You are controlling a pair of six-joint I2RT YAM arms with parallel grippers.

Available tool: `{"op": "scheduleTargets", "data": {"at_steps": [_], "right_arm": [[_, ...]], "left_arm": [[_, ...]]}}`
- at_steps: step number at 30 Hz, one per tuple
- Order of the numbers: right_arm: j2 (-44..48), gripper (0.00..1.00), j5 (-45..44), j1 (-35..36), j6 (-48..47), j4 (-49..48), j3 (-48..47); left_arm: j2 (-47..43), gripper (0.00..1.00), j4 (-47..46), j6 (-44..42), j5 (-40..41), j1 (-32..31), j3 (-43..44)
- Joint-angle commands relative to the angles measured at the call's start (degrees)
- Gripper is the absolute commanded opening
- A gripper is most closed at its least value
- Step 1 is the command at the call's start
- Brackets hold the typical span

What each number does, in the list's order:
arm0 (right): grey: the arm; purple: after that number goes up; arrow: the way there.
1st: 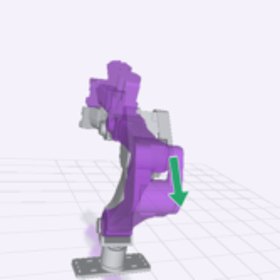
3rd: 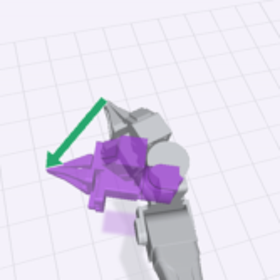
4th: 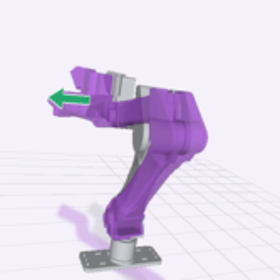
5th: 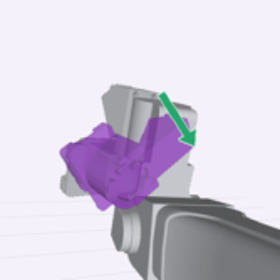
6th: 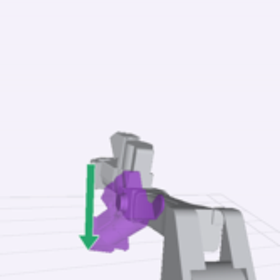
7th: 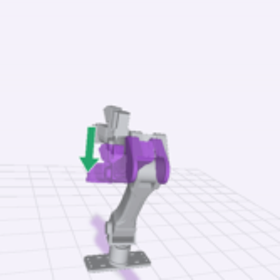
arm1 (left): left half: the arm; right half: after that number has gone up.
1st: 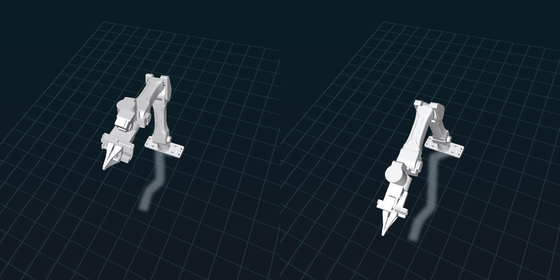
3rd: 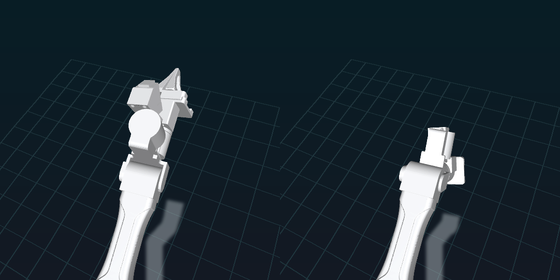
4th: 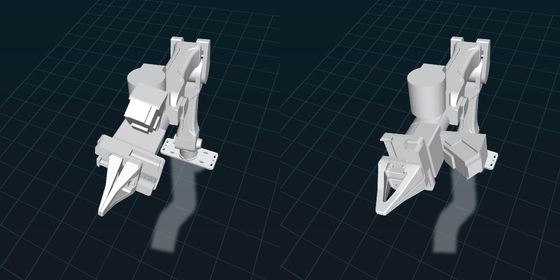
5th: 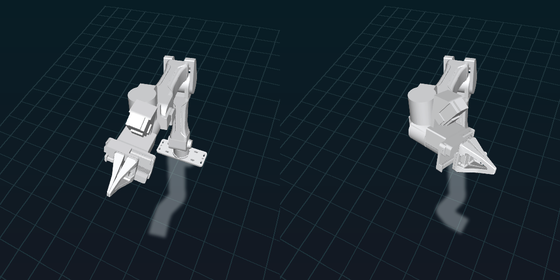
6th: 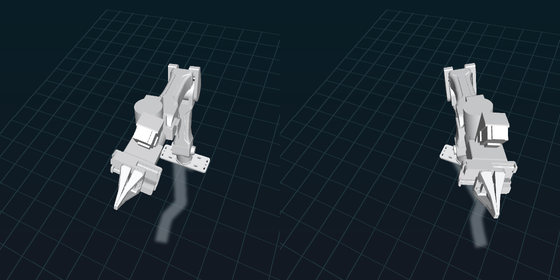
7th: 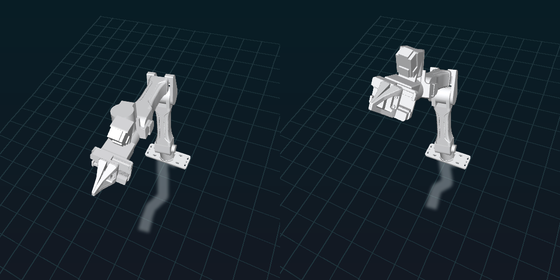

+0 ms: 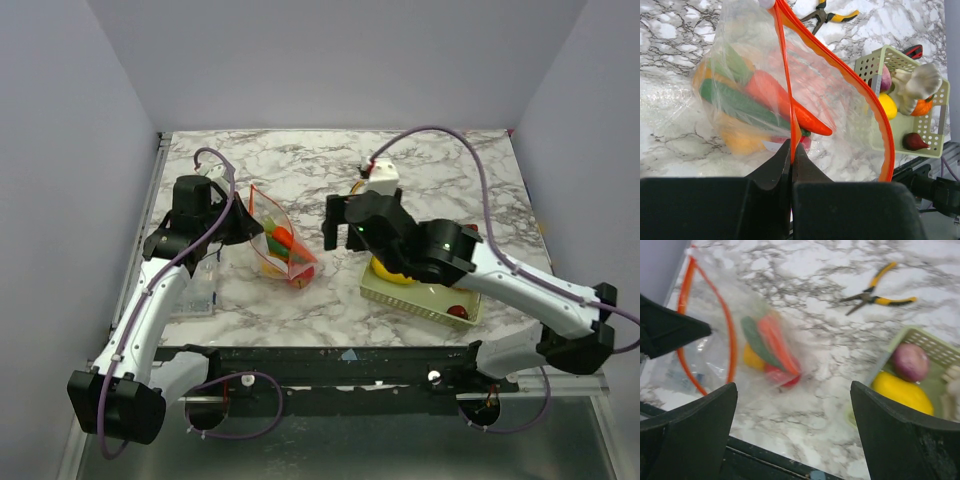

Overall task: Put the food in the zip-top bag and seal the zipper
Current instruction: Adjust the zipper food storage bag at the center of the board, then pick up the fake fruit from the bin.

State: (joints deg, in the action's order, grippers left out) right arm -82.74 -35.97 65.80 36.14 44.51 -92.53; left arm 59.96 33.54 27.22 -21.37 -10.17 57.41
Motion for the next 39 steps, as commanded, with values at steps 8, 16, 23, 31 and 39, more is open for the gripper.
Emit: {"op": "scheduleTargets", "data": {"at_steps": [8, 16, 23, 31, 39], "right_arm": [[15.8, 1.0, -19.8, -3.1, 25.2, 20.2, 25.6], [19.6, 0.99, 4.9, -22.5, 11.4, -0.9, 40.8], [10.6, 1.0, 19.6, -27.1, -3.9, -4.4, 37.3], [2.2, 0.96, 14.6, -27.1, -17.0, 3.6, 28.4], [4.2, 0.9, 15.2, -27.1, -27.4, 1.1, 28.9]], "left_arm": [[-1.7, 0.0, -2.6, -1.6, -4.9, 0.2, -2.3], [-1.5, 0.0, -3.0, -1.4, -6.0, 0.2, -2.8], [-1.5, 0.0, -3.3, -1.1, -7.0, 0.2, -3.0], [0.3, 0.0, -4.9, 0.4, -10.4, 0.2, -3.5], [0.0, 0.0, -4.7, 0.2, -9.5, 0.2, -3.7]]}}
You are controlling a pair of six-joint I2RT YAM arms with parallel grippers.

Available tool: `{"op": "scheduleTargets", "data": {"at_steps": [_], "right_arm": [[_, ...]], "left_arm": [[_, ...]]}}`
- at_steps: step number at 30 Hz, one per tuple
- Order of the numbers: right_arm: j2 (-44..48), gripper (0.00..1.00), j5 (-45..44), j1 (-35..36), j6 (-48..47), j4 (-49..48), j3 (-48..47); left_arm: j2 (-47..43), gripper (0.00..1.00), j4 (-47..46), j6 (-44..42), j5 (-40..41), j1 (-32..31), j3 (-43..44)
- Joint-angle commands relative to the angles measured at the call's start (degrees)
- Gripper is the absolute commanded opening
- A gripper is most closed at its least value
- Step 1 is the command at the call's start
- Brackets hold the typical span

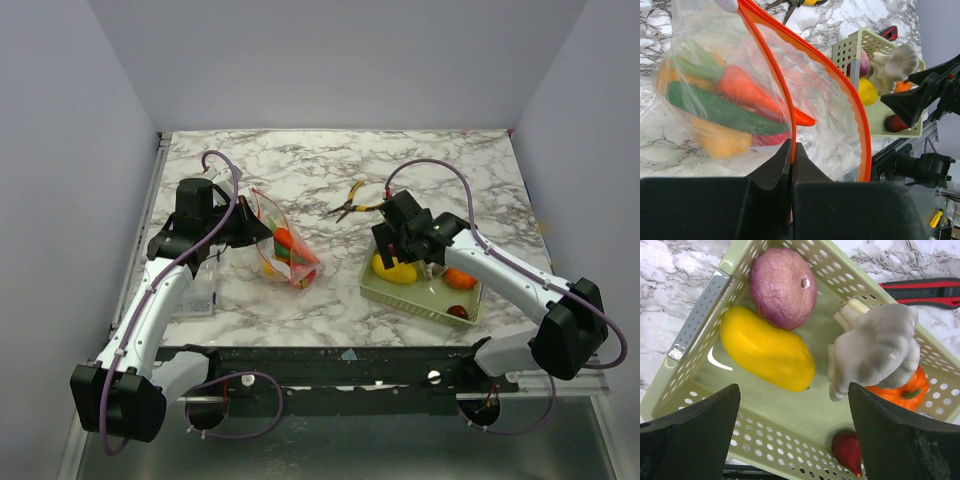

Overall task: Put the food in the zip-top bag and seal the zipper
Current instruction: Pick up the fake fruit from the bin.

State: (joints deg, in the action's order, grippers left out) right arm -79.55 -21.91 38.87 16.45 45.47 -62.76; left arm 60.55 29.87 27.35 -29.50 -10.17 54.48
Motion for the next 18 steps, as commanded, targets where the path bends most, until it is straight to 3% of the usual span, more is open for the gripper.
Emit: {"op": "scheduleTargets", "data": {"at_steps": [1, 12, 18], "right_arm": [[0.7, 0.89, 2.0, -0.2, -8.9, 0.3, -1.1], [-3.6, 0.83, 3.1, -0.1, -14.6, -1.2, 3.2], [-6.5, 0.84, 9.5, -0.2, -15.4, -3.6, 3.9]], "left_arm": [[-0.4, 0.0, -0.9, 0.1, -1.2, 0.2, -0.7], [0.0, 0.0, -0.4, -0.5, 0.6, 0.2, -0.9], [-0.1, 0.0, -0.4, -0.7, 1.0, 0.2, -1.0]]}}
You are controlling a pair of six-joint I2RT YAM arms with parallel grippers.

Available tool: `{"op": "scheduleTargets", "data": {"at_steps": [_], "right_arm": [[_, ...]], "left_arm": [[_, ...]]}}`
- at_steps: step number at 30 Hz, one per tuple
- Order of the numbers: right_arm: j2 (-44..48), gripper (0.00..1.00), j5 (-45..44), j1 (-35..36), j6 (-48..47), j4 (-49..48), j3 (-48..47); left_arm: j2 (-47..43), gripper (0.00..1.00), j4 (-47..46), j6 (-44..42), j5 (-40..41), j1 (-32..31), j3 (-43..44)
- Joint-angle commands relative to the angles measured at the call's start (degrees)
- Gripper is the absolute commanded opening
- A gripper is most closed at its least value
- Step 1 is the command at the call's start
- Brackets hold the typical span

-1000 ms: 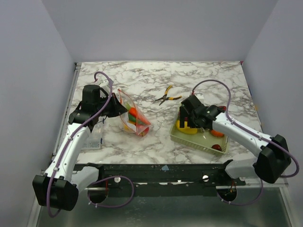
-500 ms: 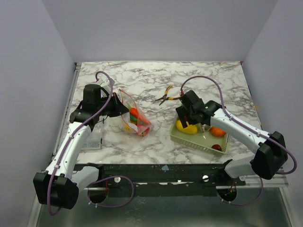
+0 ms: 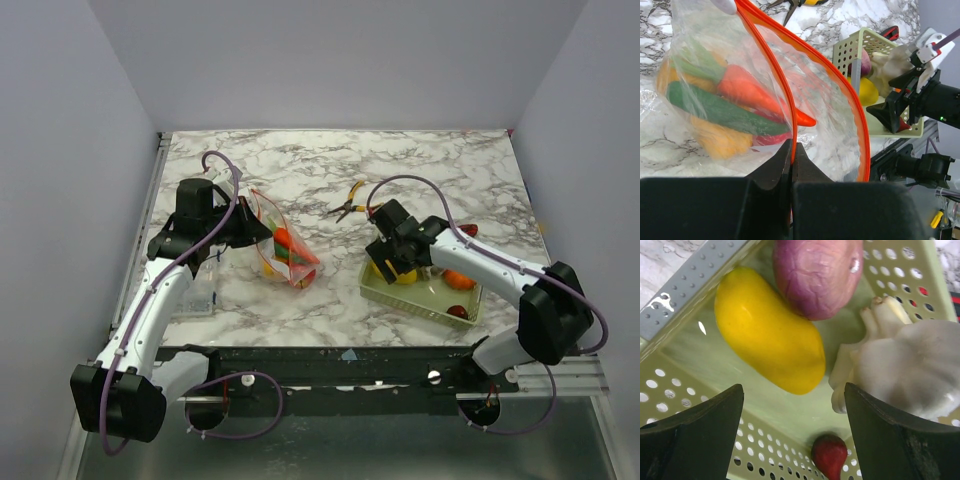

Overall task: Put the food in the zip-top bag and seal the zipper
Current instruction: Pick up the fake fruit from the bin.

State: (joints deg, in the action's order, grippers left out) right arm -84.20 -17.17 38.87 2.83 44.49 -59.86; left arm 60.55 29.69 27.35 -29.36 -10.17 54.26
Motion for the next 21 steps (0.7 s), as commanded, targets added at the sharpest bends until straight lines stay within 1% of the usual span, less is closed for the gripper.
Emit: {"op": "scheduleTargets", "data": {"at_steps": [1, 7, 10, 14, 17, 21], "right_arm": [[-2.2, 0.84, 4.8, -0.1, -1.8, -3.2, 1.2], [-4.2, 0.87, 5.9, -0.1, -3.1, -9.0, 2.8], [-5.7, 0.87, 3.6, -0.1, -4.4, -10.6, 2.8], [-6.1, 0.87, 2.7, -0.1, -4.4, -13.7, 5.2], [-6.7, 0.83, 2.5, -0.1, -3.6, -14.1, 6.1], [-7.0, 0.76, 1.4, 0.6, -3.0, -14.0, 5.9]], "left_arm": [[0.0, 0.0, -0.2, -0.6, 1.0, 0.2, -0.7], [0.4, 0.0, -0.1, -0.6, 0.5, 0.2, -0.3], [0.3, 0.0, 0.0, -0.8, 1.0, 0.2, -0.5], [0.1, 0.0, -0.1, -0.8, 1.1, 0.2, -0.3], [0.3, 0.0, 0.3, -1.1, 1.5, 0.2, -0.1], [-0.1, 0.0, 0.0, -1.0, 1.2, 0.2, -0.3]]}}
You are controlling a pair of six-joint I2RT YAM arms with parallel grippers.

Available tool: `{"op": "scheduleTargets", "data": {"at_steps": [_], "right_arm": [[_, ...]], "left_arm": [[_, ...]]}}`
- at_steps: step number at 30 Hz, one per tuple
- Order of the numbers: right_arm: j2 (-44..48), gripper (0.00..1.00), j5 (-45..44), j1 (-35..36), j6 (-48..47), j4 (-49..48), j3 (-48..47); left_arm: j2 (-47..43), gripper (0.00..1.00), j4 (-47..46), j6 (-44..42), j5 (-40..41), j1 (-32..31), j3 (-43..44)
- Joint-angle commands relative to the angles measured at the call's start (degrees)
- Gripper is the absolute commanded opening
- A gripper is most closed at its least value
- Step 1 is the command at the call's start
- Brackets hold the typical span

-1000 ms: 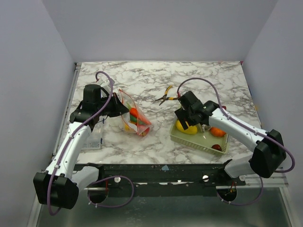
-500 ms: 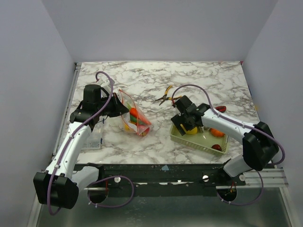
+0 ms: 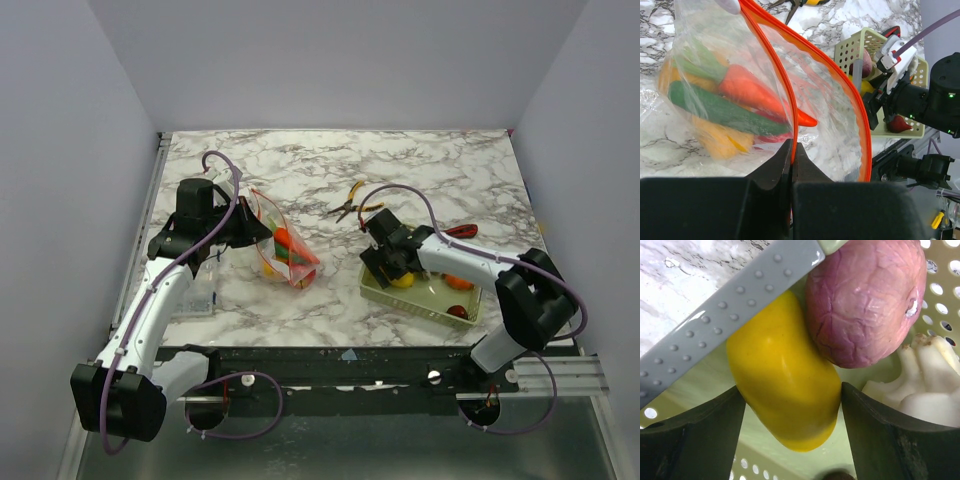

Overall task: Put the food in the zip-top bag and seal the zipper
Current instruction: Pick up the fake fruit from the bin, then place the fake fruit in the zipper food storage bag.

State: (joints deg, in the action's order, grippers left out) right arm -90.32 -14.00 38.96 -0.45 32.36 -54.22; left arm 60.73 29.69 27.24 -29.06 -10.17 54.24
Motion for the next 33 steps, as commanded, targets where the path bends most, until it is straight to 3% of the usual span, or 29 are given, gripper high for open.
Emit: {"op": "scheduleTargets", "data": {"at_steps": [1, 4, 6, 10, 11, 17, 20, 25, 29, 33], "right_arm": [[-0.9, 0.73, -1.7, 0.5, 0.3, -1.8, 0.0], [-0.3, 0.6, -2.8, 0.5, 2.7, 0.2, -1.1], [1.1, 0.46, -4.0, 0.6, 4.2, 1.6, -1.3], [6.1, 0.04, -5.1, 0.6, 7.4, 3.6, -1.8], [7.7, 0.0, -5.0, 0.5, 8.1, 4.3, -2.1], [16.6, 0.0, -1.1, 0.6, 11.5, 7.7, -4.3], [20.2, 0.0, 4.9, 0.7, 15.1, 6.1, -5.5], [24.5, 0.0, 22.2, 0.7, 21.8, -2.7, -5.6], [25.7, 0.0, 28.8, 2.2, 27.0, -8.2, -8.3], [24.9, 0.0, 35.2, 6.7, 34.3, -22.3, -6.2]], "left_arm": [[-0.2, 0.0, 0.1, -1.0, 1.1, 0.3, -0.2], [0.0, 0.0, 0.4, -1.1, 1.6, 0.2, -0.1], [0.1, 0.0, 0.2, -0.9, 0.8, 0.2, 0.0], [0.3, 0.0, 0.1, -0.8, 1.0, 0.2, 0.0], [0.4, 0.0, 0.1, -0.8, 1.1, 0.2, 0.1], [-0.5, 0.0, 0.1, -0.8, 0.8, 0.3, 0.1], [-1.0, 0.0, 0.7, -0.7, 0.8, 0.2, 0.2], [-2.4, 0.0, 3.4, -0.6, 0.2, 0.2, 3.2], [-4.1, 0.0, 2.3, -1.2, 3.4, 0.2, 1.9], [-2.9, 0.0, 2.6, -2.3, 4.3, 0.2, 1.4]]}}
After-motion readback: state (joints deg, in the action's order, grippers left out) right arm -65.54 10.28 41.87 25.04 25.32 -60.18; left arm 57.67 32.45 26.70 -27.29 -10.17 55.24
